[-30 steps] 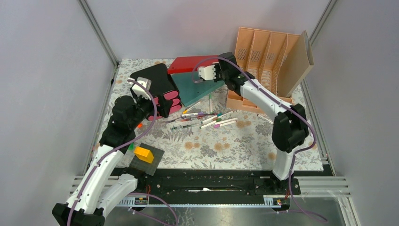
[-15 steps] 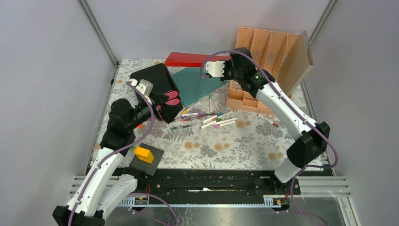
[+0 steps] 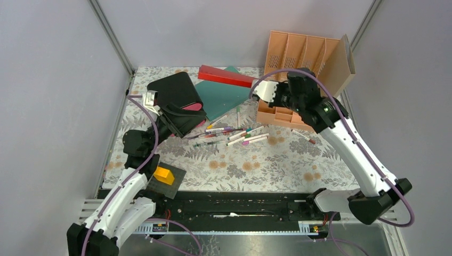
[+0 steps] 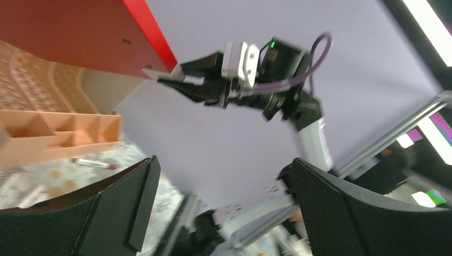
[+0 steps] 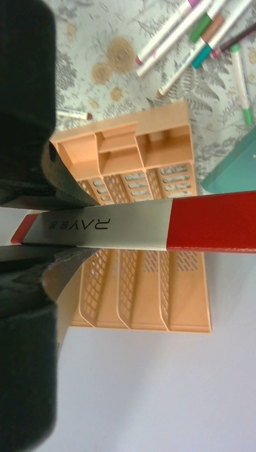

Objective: Organize the desk
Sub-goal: Pick up the folder from the corner of the board.

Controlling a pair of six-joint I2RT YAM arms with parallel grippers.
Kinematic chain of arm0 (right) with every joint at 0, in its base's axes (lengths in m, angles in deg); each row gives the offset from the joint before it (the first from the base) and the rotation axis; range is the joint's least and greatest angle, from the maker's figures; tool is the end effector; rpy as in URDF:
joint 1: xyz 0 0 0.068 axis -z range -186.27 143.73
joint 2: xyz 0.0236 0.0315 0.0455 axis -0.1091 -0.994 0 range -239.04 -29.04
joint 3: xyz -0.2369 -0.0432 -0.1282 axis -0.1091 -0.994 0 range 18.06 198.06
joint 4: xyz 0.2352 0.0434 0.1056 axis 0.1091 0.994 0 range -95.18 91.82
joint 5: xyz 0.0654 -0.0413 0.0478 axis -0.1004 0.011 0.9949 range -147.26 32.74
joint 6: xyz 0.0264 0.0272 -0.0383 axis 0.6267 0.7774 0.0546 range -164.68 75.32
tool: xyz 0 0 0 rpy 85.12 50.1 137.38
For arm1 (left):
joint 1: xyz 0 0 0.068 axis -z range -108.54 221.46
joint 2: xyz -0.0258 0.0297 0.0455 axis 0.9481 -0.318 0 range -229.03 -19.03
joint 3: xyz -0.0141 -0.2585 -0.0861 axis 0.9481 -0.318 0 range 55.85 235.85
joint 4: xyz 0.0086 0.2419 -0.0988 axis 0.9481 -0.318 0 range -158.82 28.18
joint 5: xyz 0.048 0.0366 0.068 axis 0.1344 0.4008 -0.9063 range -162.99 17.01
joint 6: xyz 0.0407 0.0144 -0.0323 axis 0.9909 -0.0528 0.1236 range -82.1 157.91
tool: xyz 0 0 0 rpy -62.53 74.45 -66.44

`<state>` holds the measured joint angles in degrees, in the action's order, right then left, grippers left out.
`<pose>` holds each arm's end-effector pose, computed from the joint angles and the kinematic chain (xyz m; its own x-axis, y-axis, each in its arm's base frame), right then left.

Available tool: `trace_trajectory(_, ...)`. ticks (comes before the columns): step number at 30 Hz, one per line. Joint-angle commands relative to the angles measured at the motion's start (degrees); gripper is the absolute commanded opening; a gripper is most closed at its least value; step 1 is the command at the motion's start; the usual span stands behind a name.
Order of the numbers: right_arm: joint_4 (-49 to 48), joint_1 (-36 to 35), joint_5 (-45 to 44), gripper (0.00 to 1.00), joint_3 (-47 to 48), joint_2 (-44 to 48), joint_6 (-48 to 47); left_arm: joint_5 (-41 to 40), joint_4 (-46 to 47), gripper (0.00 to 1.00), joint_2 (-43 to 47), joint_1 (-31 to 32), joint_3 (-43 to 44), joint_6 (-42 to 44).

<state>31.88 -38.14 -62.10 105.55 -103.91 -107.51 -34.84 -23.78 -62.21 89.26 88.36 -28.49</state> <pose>0.2366 0.1435 0.4352 0.2496 -0.8887 -0.3846 -0.5231 0.2105 -0.8259 0.1551 -0.0729 0.3546 -0.5236 -0.5887 -0.6159 0.7066 0.1039 -0.7000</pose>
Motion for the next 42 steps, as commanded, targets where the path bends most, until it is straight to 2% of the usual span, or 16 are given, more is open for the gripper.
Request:
trace_trajectory(1,-0.9,-0.4,-0.3,0.0,-3.4,5.6,4.5,-5.9,15.8,0.99,-3.8,-0.4,-4.0,-25.1)
trace_trajectory(3,-0.5,-0.4,-0.8,0.0,-6.0,7.8,4.4,-8.2,20.0,0.99,-5.9,-0.7,-5.9,-28.7)
trace_trajectory(10,1.2,-0.4,-3.8,0.0,-10.8,11.2,1.8,-10.3,22.4,0.99,-12.4,-1.0,-7.7,-31.5)
trace_trajectory(14,1.8,-0.4,-5.7,0.0,-10.8,11.5,-0.8,-11.8,18.8,0.99,-12.6,-1.0,-9.2,-30.7)
trace_trajectory(17,2.2,-0.4,-6.3,0.0,-10.6,11.2,-2.2,-16.2,13.1,0.99,-11.0,-1.1,-11.5,-31.8)
trace_trajectory(21,3.1,-0.4,-5.1,0.0,-9.3,10.8,-2.3,-20.6,10.2,0.99,-9.7,-1.1,-13.1,-34.0)
trace_trajectory(28,3.5,-0.5,-4.0,0.0,-8.1,10.0,-2.3,-23.0,11.1,0.99,-15.6,-1.1,-10.8,-36.4)
trace_trajectory(35,3.4,-0.5,-3.3,0.0,-7.7,9.7,-2.4,-19.0,16.3,0.99,-26.9,-0.2,-5.3,-38.1)
trace_trajectory(42,3.5,-1.1,-2.3,0.0,-8.5,9.4,-2.3,-19.0,17.7,0.99,-32.3,0.9,-2.0,-39.4)
